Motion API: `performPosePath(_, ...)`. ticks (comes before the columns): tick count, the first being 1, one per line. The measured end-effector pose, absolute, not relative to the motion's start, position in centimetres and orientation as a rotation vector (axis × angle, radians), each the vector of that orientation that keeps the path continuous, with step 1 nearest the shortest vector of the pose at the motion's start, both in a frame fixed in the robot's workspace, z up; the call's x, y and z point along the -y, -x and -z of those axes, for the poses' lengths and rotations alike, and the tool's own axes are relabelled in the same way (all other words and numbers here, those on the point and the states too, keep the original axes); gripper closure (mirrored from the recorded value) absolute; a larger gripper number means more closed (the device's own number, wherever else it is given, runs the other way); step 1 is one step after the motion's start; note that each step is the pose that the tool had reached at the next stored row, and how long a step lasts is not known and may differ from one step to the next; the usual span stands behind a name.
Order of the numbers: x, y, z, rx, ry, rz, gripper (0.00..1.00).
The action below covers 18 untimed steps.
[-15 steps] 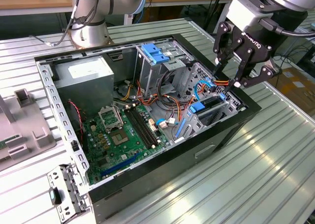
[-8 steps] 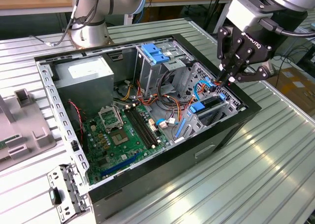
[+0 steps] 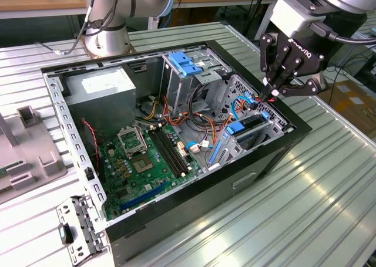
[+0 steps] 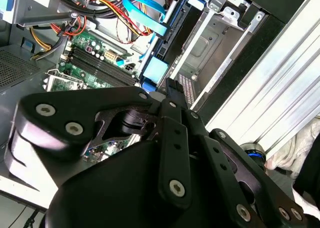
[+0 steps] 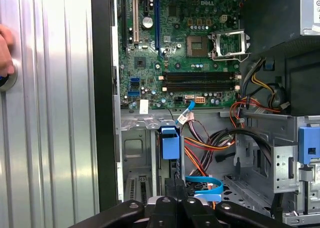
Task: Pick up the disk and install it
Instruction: 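Insert the disk into the insertion slot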
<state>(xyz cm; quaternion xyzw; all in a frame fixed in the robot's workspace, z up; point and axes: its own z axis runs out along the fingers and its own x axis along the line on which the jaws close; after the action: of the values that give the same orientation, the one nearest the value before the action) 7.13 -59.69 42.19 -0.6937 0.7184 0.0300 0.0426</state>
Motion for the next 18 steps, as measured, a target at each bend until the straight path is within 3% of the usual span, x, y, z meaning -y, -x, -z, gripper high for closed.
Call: performPosePath(18, 59.7, -8.5, -40.8, -2.199, 2.124, -0.089, 0.89)
